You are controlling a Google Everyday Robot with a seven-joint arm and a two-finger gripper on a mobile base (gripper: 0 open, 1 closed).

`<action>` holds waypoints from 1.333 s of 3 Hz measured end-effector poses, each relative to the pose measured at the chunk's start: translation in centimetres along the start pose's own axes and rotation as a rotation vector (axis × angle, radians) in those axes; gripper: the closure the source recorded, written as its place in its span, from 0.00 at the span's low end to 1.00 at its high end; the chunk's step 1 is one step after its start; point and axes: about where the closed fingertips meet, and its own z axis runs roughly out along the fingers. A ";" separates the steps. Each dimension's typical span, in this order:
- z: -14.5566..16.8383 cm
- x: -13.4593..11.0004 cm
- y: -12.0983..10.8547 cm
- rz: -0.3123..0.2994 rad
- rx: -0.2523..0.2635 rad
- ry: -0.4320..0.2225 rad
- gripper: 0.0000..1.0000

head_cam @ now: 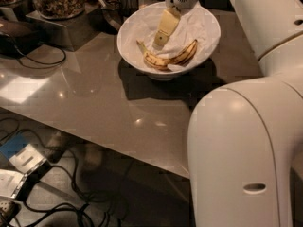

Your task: Pick banana from white bowl

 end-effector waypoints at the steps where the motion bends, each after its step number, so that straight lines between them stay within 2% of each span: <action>1: 0.6 0.1 -0.5 0.022 -0.003 0.004 0.13; 2: 1.1 -0.1 -0.7 0.018 -0.006 0.013 0.20; 4: 2.0 -0.5 -0.5 -0.016 -0.001 0.048 0.24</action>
Offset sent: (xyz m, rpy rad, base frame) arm -0.0178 -0.0162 -0.0097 -0.0787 0.1412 0.0183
